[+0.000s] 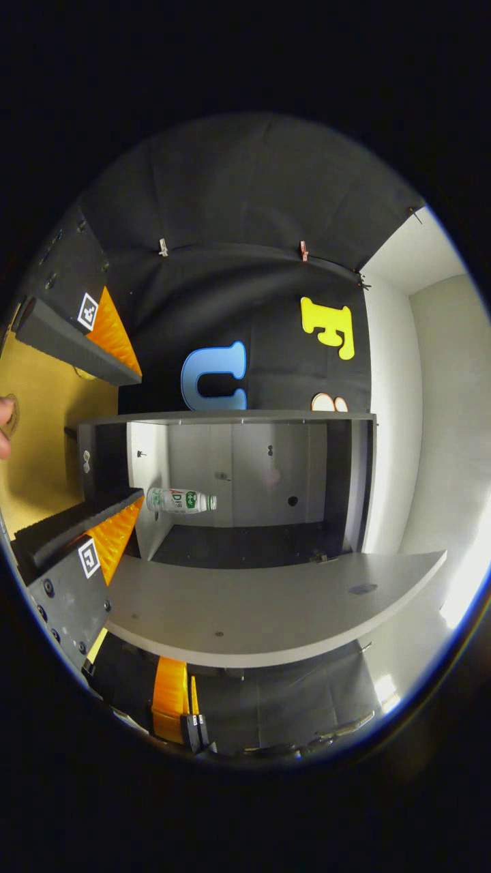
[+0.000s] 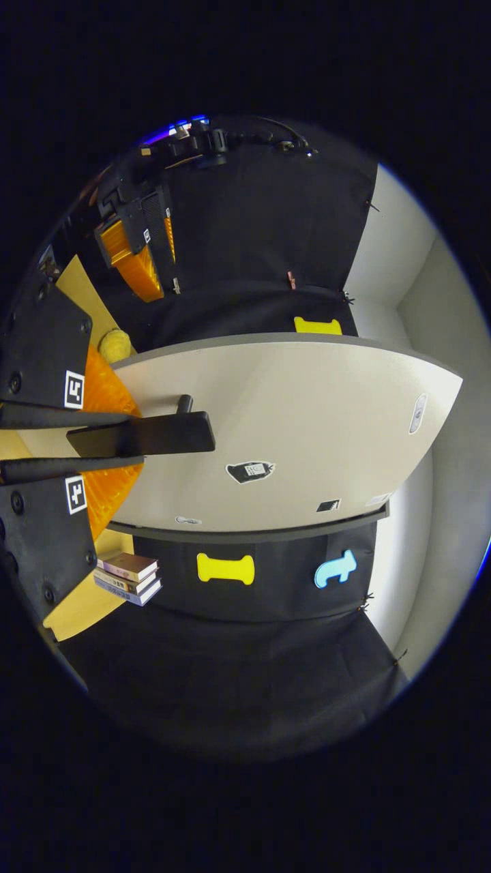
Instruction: Open the cabinet door with the right hand, grasp the bottle in the cabinet with the left hand and place it on the coaster, then close the cabinet door with the right hand.
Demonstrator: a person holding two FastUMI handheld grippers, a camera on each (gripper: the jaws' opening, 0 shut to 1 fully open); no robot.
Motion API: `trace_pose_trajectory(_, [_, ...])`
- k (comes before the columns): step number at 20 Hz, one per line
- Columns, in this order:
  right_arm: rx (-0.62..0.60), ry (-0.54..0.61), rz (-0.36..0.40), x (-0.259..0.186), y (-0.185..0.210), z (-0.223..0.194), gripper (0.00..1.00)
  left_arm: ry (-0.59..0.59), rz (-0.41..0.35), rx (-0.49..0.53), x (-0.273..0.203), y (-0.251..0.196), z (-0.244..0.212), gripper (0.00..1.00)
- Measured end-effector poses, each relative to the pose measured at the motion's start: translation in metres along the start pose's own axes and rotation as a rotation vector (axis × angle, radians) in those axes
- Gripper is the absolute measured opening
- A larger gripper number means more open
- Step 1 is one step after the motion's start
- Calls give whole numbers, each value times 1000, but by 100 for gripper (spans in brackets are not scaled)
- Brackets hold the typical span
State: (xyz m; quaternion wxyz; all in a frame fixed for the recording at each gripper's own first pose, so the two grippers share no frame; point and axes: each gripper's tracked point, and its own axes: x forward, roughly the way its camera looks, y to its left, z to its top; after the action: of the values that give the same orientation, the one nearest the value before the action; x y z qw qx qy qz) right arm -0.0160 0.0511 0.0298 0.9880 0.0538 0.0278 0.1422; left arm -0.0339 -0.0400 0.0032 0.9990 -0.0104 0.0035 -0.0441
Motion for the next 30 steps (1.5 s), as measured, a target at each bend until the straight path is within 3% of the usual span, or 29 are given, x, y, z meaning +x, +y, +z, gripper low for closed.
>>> trace_pose_trajectory(15, [-3,1,-171,-14,-41,1,19,-9,-64,-5,40,-47,8,94])
trace_pose_trajectory(16, [0,-3,-180,-14,-45,2,26,-12,-71,-5,44,-52,10,94])
trace_pose_trajectory(17, [8,-2,-186,-14,-45,2,15,-15,-77,-7,49,-57,10,94])
trace_pose_trajectory(23, [17,-8,-201,-12,-52,3,15,-25,-107,-7,76,-88,13,92])
trace_pose_trajectory(30, [61,-15,-147,-14,-39,7,15,-18,-136,7,110,-118,10,92])
